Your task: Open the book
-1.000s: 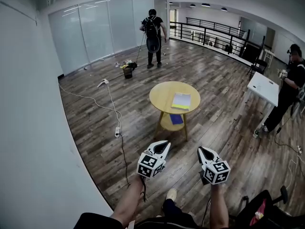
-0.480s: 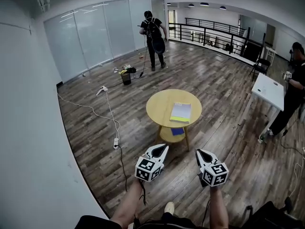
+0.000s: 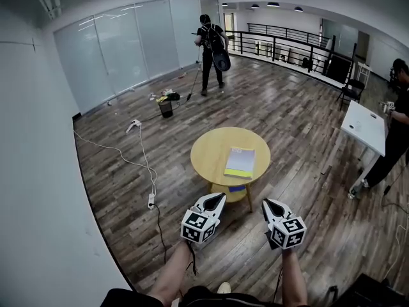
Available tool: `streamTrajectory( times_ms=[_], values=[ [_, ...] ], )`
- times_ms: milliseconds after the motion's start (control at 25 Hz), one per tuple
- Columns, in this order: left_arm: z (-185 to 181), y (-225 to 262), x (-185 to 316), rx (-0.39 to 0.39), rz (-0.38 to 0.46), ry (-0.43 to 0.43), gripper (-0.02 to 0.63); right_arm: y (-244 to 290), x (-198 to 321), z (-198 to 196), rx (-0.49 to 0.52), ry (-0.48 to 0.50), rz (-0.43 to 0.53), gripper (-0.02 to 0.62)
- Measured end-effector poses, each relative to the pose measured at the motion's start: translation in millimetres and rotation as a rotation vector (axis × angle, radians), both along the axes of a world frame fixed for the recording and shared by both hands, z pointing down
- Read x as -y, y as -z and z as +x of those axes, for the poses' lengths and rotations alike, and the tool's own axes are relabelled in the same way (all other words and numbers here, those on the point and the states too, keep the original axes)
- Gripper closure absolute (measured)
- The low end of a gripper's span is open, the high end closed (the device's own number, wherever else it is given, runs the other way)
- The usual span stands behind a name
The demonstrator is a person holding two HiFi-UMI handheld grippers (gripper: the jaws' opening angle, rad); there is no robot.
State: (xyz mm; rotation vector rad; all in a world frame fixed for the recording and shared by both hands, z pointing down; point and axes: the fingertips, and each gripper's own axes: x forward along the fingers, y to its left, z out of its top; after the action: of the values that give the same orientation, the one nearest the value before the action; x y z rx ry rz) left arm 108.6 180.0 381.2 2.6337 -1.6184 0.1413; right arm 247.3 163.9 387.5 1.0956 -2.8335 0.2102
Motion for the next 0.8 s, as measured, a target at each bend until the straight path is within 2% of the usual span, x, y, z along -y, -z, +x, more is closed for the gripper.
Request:
streamTrajectory(
  times_ms=[360,800],
  values=[
    [-12,-6,52,-0.007,-0.011,0.005,0.607,-7,50,-6,-0.012,-0.009,-0.010,0.591],
    [-46,-5,127,-0.002,-0.003,-0.029,0.607,-8,122,-40,-0.024,-0.036,-0.008,0.591]
  ],
)
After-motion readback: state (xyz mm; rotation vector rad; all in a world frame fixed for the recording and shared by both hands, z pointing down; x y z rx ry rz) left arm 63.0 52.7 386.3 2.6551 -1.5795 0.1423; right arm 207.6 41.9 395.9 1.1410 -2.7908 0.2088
